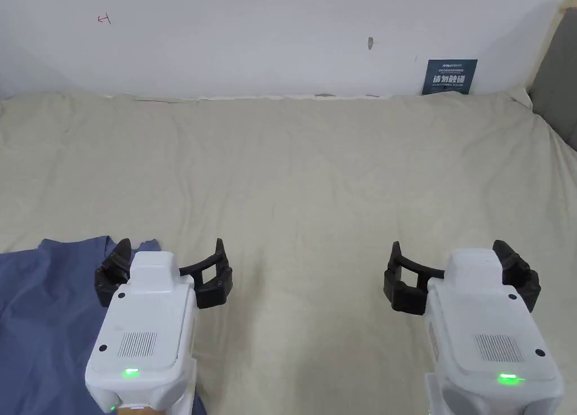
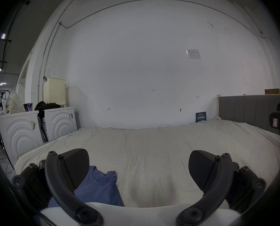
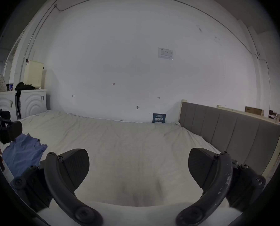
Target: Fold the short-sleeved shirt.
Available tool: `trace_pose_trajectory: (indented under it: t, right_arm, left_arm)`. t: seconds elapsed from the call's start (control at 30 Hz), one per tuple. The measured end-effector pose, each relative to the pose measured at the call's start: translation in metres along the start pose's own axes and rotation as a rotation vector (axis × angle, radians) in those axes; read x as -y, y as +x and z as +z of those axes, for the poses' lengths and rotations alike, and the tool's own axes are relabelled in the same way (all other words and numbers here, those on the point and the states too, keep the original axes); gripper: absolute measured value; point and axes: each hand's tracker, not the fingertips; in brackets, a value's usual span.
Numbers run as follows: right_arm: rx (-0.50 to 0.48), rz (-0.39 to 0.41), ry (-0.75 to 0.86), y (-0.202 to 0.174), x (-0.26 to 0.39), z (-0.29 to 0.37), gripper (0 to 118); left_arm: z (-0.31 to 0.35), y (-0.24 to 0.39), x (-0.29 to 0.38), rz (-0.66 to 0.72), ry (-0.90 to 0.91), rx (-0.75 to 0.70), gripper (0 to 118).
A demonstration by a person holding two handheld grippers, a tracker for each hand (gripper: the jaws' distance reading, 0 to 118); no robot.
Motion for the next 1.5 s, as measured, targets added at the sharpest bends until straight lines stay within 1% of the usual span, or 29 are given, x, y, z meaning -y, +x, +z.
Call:
trace_pose_trajectory:
  t: [0.03,0.07,0.1,0.17,0.23,0.27,0.3,0.33,0.37,0.4,0.43,0.47,0.5,0.53,0.57,0.63,0.67,0.7,0.73,0.77,0.8,0.83,0.87,1.0,1.2,1.5]
  right_arm:
    - [0.022,0.046,0.003,-0.003,-0.004,0.001,118]
    - [0.046,0.108,0.011,-0.007,-0.009,0.002,118]
    - [0.073,0.187,0.031,-0.013,-0.014,0.004,118]
    - [0.165,0.417,0.096,-0.029,-0.023,0.008,118]
    - [0.278,0.688,0.198,-0.047,-0.024,0.012,118]
    - [0.333,0.820,0.261,-0.054,-0.022,0.014,118]
    - [0.379,0.933,0.321,-0.059,-0.018,0.015,118]
    - [0.424,1.022,0.378,-0.064,-0.014,0.016,118]
    - [0.454,1.059,0.414,-0.065,-0.012,0.016,118]
    - [0.447,1.039,0.434,-0.063,-0.010,0.018,118]
    - [0.425,0.996,0.412,-0.061,-0.012,0.019,118]
    - [0.396,0.917,0.380,-0.059,-0.016,0.020,118]
    - [0.358,0.808,0.317,-0.054,-0.021,0.019,118]
    - [0.316,0.697,0.258,-0.046,-0.026,0.018,118]
    - [0.271,0.577,0.199,-0.038,-0.031,0.017,118]
    - [0.159,0.329,0.114,-0.021,-0.037,0.015,118]
    - [0.102,0.219,0.085,-0.012,-0.038,0.014,118]
    - [0.063,0.117,0.060,-0.005,-0.037,0.013,118]
    - [0.045,0.040,0.038,0.000,-0.035,0.012,118]
    - [0.025,-0.013,0.022,0.004,-0.033,0.011,118]
    - [0.020,-0.043,0.006,0.006,-0.031,0.009,118]
    - [0.028,-0.045,0.003,0.007,-0.028,0.008,118]
    - [0.033,-0.031,0.008,0.008,-0.027,0.008,118]
    - [0.041,-0.004,0.012,0.005,-0.027,0.008,118]
    - [0.037,0.000,0.019,0.004,-0.030,0.009,118]
    - [0.036,-0.001,0.023,0.005,-0.032,0.011,118]
  left_arm:
    - [-0.001,-0.001,-0.003,0.035,-0.002,0.003,118]
    - [-0.002,-0.003,-0.006,0.105,-0.012,0.007,118]
    - [-0.005,-0.009,-0.010,0.227,-0.029,0.024,118]
    - [-0.012,-0.026,-0.016,0.582,-0.085,0.070,118]
    - [-0.017,-0.047,-0.008,1.085,-0.105,0.135,118]
    - [-0.019,-0.055,0.001,1.312,-0.103,0.165,118]
    - [-0.021,-0.059,0.009,1.490,-0.102,0.202,118]
    - [-0.021,-0.062,0.017,1.645,-0.093,0.252,118]
    - [-0.022,-0.063,0.023,1.719,-0.096,0.277,118]
    - [-0.023,-0.064,0.025,1.740,-0.116,0.294,118]
    - [-0.022,-0.066,0.023,1.672,-0.124,0.270,118]
    - [-0.018,-0.062,0.014,1.530,-0.140,0.227,118]
    - [-0.015,-0.060,0.002,1.340,-0.131,0.178,118]
    - [-0.012,-0.056,-0.010,1.115,-0.110,0.125,118]
    - [-0.008,-0.048,-0.024,0.856,-0.086,0.062,118]
    - [-0.004,-0.024,-0.040,0.449,-0.033,-0.039,118]
    - [-0.002,-0.016,-0.041,0.298,0.000,-0.067,118]
    - [-0.002,-0.009,-0.041,0.175,0.028,-0.081,118]
    - [-0.004,-0.004,-0.037,0.058,0.040,-0.078,118]
    - [-0.004,0.001,-0.034,-0.016,0.044,-0.077,118]
    - [-0.004,0.005,-0.031,-0.075,0.053,-0.079,118]
    - [-0.003,0.009,-0.029,-0.112,0.048,-0.069,118]
    - [-0.004,0.007,-0.026,-0.120,0.050,-0.063,118]
    - [-0.006,0.006,-0.023,-0.082,0.028,-0.041,118]
    - [-0.006,0.005,-0.024,-0.033,0.026,-0.045,118]
    - [-0.005,0.003,-0.024,-0.035,0.034,-0.039,118]
